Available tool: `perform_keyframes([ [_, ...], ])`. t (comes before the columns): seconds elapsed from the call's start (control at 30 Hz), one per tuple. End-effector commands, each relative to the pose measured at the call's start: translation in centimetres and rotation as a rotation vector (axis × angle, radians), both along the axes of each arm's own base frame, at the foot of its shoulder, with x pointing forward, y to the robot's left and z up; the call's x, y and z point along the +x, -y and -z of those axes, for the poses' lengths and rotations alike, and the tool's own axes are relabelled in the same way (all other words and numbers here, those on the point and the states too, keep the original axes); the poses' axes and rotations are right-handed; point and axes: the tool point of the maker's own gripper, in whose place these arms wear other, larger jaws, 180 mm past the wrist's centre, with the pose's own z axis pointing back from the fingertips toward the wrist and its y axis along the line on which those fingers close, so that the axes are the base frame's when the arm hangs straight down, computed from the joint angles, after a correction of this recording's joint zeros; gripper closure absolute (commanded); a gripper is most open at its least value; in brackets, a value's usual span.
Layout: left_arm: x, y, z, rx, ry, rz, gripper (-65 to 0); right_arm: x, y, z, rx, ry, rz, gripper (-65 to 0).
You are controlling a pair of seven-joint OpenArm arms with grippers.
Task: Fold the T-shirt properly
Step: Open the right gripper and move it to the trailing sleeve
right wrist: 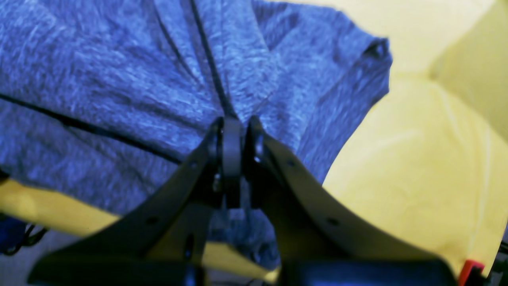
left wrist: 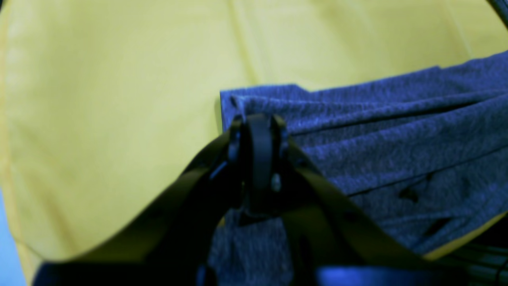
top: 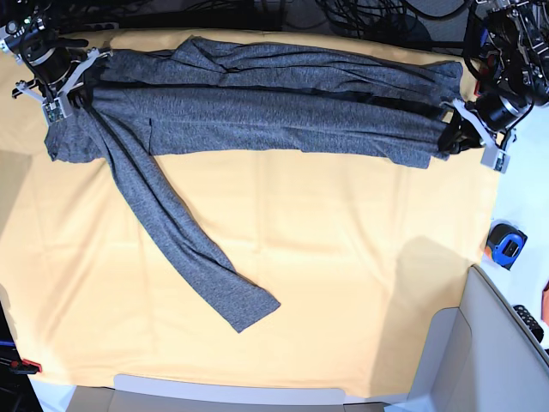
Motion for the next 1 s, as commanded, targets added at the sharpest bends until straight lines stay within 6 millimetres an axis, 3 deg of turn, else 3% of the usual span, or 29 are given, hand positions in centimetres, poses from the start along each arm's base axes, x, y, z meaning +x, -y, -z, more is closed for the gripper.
perform_keyframes([
  [0.0, 0.7, -0.7, -0.9, 0.009, 0.034, -0.008, 0.0, 0.1, 0.5, -0.3, -0.017, 0.009, 0.004, 0.0],
  [0.17, -0.1, -1.6, 1.0, -0.012, -0.025, -0.044, 0.0, -0.8, 0.6, 1.7, 0.031, -0.035, 0.053, 0.0],
  [0.3, -0.7, -1.9, 2.7, 0.081, -0.087, -0.02, -1.0, -0.9, 0.8, 2.6, 0.049, -0.051, 0.071, -0.9],
  [0.57, -1.4, -0.8, 4.7, 0.156, -0.152, 0.027, -15.0, -0.6, 1.1, 2.4, 0.047, -0.042, 0.078, -36.1],
  [0.7, -1.0, -0.9, 4.1, 0.162, -0.13, 0.025, -15.8, 0.8, 1.7, 1.5, 0.037, 0.003, 0.085, -38.4],
  [0.83, 0.6, -1.4, -0.3, 0.23, -0.001, 0.021, -16.1, 2.8, 3.8, -2.1, -0.02, 0.12, 0.131, -38.2],
  [0.97, 1.7, -0.3, -3.7, 0.281, 0.105, 0.057, -16.1, 5.5, 4.8, -5.9, -0.059, 0.256, 0.151, -38.2],
])
